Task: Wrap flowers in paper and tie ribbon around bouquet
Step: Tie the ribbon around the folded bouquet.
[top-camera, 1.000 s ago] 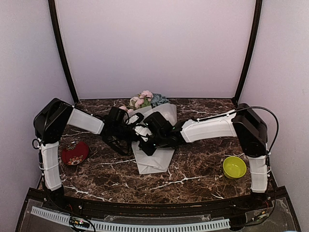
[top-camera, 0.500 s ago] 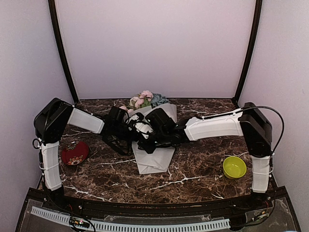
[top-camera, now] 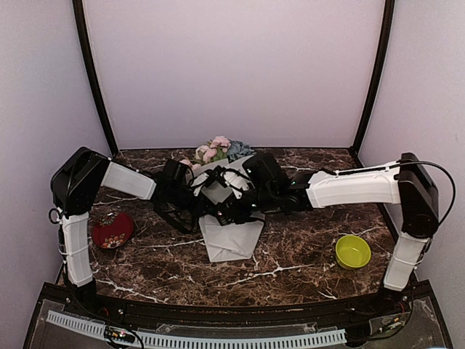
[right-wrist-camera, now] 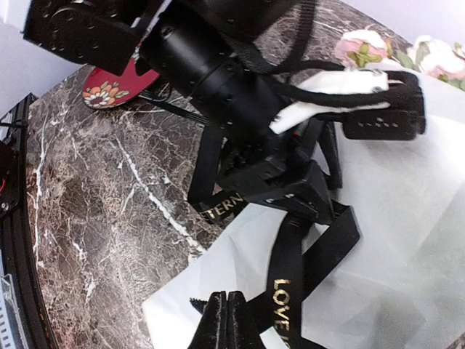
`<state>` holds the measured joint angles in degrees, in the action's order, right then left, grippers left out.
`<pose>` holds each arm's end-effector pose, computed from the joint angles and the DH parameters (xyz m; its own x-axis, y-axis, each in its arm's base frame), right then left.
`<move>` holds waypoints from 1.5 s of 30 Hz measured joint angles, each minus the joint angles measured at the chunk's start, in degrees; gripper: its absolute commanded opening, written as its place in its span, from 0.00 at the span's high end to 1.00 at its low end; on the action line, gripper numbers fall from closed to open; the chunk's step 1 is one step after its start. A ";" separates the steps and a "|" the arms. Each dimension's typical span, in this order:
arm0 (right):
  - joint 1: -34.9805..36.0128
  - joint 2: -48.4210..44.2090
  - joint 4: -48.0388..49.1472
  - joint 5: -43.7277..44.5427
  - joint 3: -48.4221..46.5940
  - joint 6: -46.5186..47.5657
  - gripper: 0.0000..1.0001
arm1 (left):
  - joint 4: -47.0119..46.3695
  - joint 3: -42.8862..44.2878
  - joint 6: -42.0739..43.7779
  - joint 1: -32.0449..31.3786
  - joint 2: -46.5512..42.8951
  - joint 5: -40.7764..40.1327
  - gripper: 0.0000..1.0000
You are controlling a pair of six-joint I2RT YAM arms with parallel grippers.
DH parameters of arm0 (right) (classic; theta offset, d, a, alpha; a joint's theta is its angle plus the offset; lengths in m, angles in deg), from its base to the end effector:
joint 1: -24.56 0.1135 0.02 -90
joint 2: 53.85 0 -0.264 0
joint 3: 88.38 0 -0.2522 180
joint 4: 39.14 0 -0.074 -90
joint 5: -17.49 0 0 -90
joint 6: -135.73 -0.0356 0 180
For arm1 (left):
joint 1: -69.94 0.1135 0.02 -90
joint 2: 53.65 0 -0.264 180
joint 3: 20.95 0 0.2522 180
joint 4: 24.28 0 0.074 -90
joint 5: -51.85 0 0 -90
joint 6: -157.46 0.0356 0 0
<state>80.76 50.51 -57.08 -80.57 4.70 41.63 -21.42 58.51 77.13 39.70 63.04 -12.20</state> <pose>0.2268 0.3478 0.2304 -0.3846 -0.4473 -0.8074 -0.8611 0.4890 0.1393 0.3554 -0.2252 0.1285 -0.4238 0.4219 -0.8015 0.8250 0.5451 -0.1493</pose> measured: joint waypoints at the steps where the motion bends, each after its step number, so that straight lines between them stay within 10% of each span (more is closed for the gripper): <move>1: -0.76 -0.81 0.48 -0.68 1.07 -0.96 1.00 | 0.00 0.00 -0.15 0.13 -0.02 0.98 0.57; 13: -10.99 -2.91 8.98 -9.40 10.10 -14.34 1.00 | -5.60 -5.70 3.87 0.79 -6.51 9.94 0.37; 36: -12.28 -3.85 18.21 -14.88 6.29 -21.59 1.00 | -16.61 -13.16 11.43 -1.70 -18.40 19.26 0.38; 45: -12.28 -3.93 22.71 -15.10 6.29 -25.22 1.00 | -30.77 -12.41 -2.49 -3.39 -13.07 23.32 0.43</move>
<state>68.48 46.57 -34.38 -95.67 10.99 16.41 -52.19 46.09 74.64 36.31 49.97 11.13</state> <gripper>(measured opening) 0.004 0.616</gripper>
